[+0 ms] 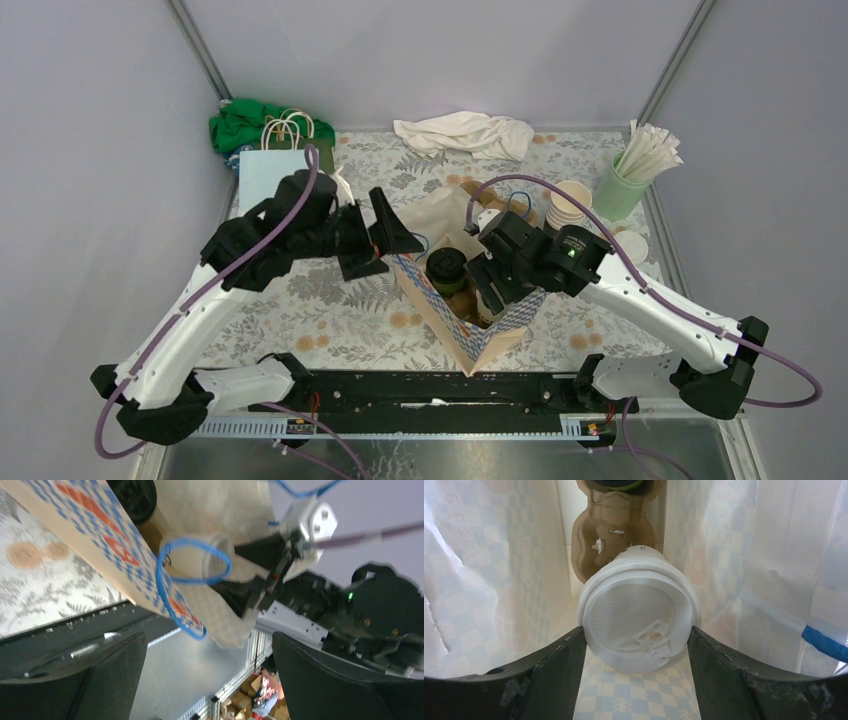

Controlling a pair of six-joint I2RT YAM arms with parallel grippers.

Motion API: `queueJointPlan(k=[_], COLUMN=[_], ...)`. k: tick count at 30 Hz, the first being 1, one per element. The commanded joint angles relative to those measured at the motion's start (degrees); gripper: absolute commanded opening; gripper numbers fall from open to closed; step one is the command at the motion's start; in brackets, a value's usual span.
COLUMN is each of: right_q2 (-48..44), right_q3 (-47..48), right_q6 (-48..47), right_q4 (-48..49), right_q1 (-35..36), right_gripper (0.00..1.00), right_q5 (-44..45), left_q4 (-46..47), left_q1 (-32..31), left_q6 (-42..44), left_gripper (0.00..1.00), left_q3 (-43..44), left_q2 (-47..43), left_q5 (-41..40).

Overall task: Pack the takeout coffee
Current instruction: Place the coffee cup on the cup tray.

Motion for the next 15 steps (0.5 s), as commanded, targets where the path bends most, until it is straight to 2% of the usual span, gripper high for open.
queueJointPlan(k=[1,3,6,11,15], right_q2=[0.1,0.1,-0.3,-1.4,-1.4], right_q3=[1.4,1.6,1.7,1.0,0.5], right_q6=[-0.2,-0.7,-0.9,0.1,-0.5], right_q4=[-0.4,-0.5,-0.5,-0.5,-0.6], right_q1=[-0.2,-0.2,-0.2,-0.2,-0.2], right_gripper=[0.46,0.46,0.46,0.46,0.46], right_q5=[1.6,2.2,2.6,2.4,2.7], left_q4=[-3.5,-4.1,-5.1,-5.2,-4.1], left_q1=[-10.9,-16.2,-20.4,-20.4,-19.2], left_q6=[-11.8,-13.6,-15.7,-17.4,-15.2], left_gripper=[0.99,0.99,0.98,0.85,0.84], left_q3=[2.4,3.3,3.5,2.0,2.1], left_q2=[-1.0,0.4,2.6,3.6,6.6], left_q5=[-8.8,-13.1,-15.9,-18.0,-16.4])
